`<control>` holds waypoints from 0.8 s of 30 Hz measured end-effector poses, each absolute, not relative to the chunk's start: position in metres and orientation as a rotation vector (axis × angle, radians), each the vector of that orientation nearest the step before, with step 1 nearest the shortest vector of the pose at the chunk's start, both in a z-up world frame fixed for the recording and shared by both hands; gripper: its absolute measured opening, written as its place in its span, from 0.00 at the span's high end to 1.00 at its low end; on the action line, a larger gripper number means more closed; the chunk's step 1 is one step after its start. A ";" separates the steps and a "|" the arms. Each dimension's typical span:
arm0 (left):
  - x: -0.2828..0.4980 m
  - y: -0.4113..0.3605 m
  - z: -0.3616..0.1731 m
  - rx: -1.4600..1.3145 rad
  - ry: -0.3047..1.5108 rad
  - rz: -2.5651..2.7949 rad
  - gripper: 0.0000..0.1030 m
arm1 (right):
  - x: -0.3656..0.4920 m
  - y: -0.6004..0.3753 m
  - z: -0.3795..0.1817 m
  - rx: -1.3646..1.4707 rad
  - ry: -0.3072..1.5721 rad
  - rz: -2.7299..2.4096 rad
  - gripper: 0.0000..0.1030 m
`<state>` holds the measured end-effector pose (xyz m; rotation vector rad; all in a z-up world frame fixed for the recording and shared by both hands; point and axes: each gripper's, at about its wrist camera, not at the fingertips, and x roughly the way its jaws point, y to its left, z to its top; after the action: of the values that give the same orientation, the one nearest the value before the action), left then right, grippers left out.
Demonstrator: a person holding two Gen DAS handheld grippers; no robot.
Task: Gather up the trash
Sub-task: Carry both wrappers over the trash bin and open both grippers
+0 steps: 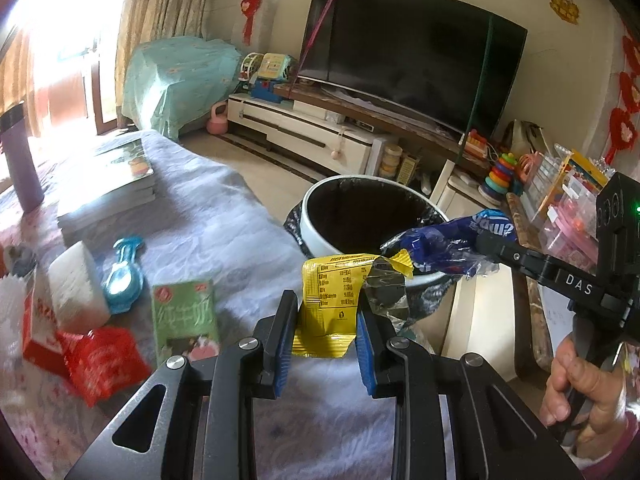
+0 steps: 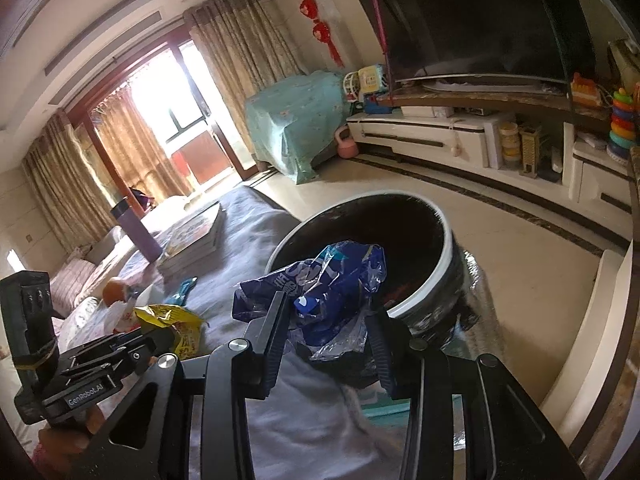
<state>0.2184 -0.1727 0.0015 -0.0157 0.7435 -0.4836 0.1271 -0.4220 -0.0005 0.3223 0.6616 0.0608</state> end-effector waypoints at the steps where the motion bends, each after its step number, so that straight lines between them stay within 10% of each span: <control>1: 0.221 -0.175 0.002 -0.015 0.744 -0.485 0.75 | 0.129 -0.425 0.000 0.321 0.661 0.053 0.62; 24: 0.304 -0.239 -0.005 0.039 0.766 -0.502 0.74 | 0.173 -0.453 0.000 0.261 0.723 -0.008 0.61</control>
<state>0.3041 -0.2394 -0.0050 0.0386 0.7663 -0.5020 0.1726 -0.4531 -0.0001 0.2611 0.7229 -0.0076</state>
